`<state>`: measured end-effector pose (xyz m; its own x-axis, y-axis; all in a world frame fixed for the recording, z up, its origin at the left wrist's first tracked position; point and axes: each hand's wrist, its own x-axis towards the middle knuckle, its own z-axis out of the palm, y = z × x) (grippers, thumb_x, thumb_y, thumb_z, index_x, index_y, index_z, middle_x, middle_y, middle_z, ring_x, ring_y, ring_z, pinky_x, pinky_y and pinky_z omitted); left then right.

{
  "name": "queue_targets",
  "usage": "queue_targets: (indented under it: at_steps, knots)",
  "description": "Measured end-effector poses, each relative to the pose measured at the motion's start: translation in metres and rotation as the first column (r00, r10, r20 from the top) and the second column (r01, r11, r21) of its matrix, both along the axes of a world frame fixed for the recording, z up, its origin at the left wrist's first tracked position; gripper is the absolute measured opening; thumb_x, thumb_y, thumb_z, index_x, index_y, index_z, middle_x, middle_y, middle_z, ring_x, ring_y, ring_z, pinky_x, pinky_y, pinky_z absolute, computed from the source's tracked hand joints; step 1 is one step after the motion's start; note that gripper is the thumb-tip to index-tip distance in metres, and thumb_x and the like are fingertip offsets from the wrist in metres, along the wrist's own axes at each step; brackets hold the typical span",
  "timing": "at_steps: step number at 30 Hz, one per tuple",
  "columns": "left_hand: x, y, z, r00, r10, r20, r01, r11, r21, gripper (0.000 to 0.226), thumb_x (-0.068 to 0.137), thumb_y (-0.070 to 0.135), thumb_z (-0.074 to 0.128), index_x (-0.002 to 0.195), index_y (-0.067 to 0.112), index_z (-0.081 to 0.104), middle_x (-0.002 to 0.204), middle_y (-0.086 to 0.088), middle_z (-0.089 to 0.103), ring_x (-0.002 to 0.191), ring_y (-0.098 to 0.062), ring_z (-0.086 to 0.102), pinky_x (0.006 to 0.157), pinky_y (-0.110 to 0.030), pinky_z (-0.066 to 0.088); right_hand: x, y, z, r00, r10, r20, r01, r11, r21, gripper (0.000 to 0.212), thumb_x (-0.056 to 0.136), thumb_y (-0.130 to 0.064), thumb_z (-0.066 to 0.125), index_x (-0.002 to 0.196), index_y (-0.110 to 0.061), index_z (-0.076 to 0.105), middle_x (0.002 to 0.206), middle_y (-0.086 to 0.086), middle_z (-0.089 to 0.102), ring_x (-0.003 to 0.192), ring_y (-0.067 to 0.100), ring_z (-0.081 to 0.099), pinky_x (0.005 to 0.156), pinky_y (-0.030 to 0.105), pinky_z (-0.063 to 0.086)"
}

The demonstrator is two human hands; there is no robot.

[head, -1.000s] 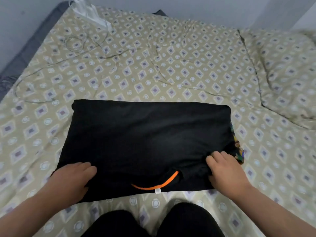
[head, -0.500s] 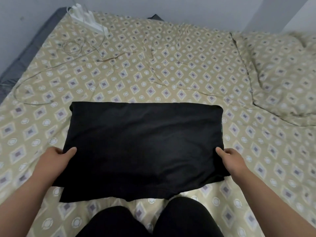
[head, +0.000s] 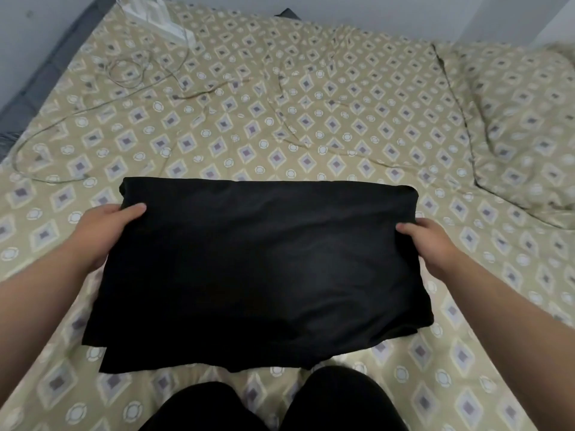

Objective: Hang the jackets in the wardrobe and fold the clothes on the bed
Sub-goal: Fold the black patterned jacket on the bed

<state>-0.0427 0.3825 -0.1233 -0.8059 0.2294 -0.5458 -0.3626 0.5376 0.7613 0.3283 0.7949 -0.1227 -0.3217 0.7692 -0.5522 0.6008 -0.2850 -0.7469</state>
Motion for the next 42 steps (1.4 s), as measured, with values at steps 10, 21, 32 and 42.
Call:
queue_targets:
  at_steps: [10,21,32,42]
  knots:
    - [-0.053,0.049,-0.008,0.905,0.113,0.411,-0.152,0.986,0.062,0.026,0.089,0.041,0.067,0.102,0.017,0.069,0.086,-0.006,0.078,0.074,-0.024,0.075,0.067,-0.042,0.054,-0.062,0.067,0.018,0.996,0.014,-0.085,-0.04,0.949,-0.312,0.04,0.092,-0.04,0.066,0.118,-0.011,0.07,0.112,0.006,0.075,0.101,0.022,0.073,0.08,0.036,0.055]
    - [-0.084,0.058,-0.051,0.913,0.307,0.269,-0.356,0.921,0.158,0.067,0.095,0.036,0.064,0.153,0.023,0.033,0.136,-0.004,0.06,0.112,-0.023,0.065,0.081,-0.045,0.055,-0.108,0.064,-0.046,0.979,-0.192,0.067,0.188,0.98,0.063,0.035,0.087,-0.052,0.069,0.094,-0.018,0.064,0.092,-0.001,0.068,0.088,0.022,0.067,0.071,0.03,0.052]
    - [-0.079,0.026,-0.04,0.909,0.163,0.384,-0.243,0.955,0.17,0.056,0.077,0.056,0.073,0.121,0.022,0.069,0.118,-0.003,0.072,0.103,-0.021,0.071,0.095,-0.041,0.049,-0.083,0.064,-0.022,0.999,-0.033,-0.001,0.031,0.936,-0.352,0.058,0.081,-0.054,0.075,0.121,-0.013,0.067,0.112,0.004,0.075,0.101,0.023,0.073,0.089,0.039,0.054]
    - [-0.019,-0.073,-0.071,0.973,-0.047,0.227,0.033,0.997,0.067,0.059,0.053,0.042,0.094,0.104,0.023,0.071,0.11,-0.022,0.072,0.089,-0.038,0.073,0.076,-0.055,0.059,-0.01,0.006,-0.013,0.979,0.071,-0.191,-0.16,0.85,-0.502,0.053,0.08,-0.021,0.072,0.13,-0.011,0.061,0.124,0.017,0.068,0.111,0.035,0.068,0.082,0.044,0.059]
